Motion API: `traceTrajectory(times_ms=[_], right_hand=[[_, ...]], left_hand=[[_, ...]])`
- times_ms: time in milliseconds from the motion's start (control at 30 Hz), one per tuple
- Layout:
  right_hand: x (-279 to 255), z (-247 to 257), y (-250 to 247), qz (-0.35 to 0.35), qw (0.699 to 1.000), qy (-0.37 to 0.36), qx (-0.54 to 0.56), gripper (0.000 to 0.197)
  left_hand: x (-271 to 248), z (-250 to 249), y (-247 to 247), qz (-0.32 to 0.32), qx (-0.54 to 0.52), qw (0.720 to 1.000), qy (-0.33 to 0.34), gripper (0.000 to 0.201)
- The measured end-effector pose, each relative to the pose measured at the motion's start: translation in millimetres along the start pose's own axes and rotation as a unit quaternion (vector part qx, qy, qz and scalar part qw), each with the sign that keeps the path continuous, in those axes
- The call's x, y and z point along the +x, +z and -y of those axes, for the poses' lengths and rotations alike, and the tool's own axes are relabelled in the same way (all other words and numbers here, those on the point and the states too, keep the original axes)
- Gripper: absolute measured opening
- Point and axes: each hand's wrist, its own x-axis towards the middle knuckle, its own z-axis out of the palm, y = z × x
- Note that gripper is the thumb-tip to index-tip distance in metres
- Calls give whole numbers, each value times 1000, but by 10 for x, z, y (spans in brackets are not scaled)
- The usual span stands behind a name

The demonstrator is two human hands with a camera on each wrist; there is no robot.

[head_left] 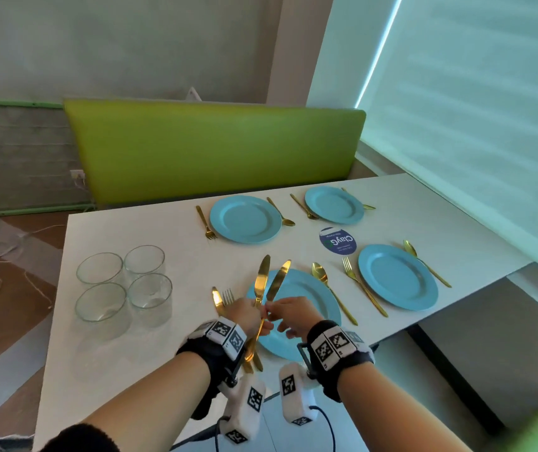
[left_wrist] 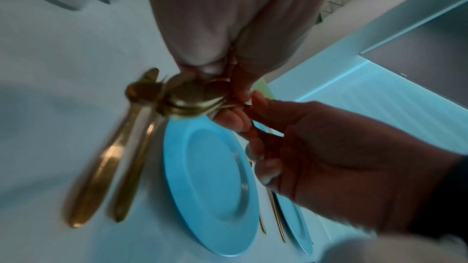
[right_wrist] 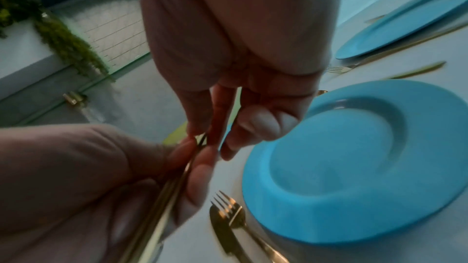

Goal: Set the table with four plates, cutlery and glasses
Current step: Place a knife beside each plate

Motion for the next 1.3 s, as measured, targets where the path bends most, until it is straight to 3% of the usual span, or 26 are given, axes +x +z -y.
traceTrajectory(times_ms=[100, 233, 333, 533, 633, 700, 833, 1300], right_hand=[[106, -34, -229, 3, 997, 24, 70, 16], [333, -62, -526, 30, 996, 25, 79, 18], [527, -85, -793, 28, 996, 27, 84, 25], [975, -407, -1557, -42, 995, 74, -47, 26], [1121, -588, -1822, -40, 989, 91, -106, 14], [1219, -697, -1878, -35, 982, 87, -163, 24], [1294, -847, -1878, -71, 960, 74, -262, 24], [1515, -1014, -1824, -163, 951, 81, -250, 23]], left_hand=[[149, -110, 211, 8, 22, 1000, 6, 24], [431, -257, 421, -13, 82, 996, 16, 29], [629, -389, 576, -40, 23, 999, -7, 22], [1042, -625, 829, -106, -60, 992, -16, 19], [1207, -672, 935, -119, -74, 990, -5, 15], [1304, -666, 988, -131, -71, 989, -8, 14], [1425, -623, 1119, -138, -66, 988, -18, 16], [1643, -729, 1410, -134, -38, 990, -18, 17]])
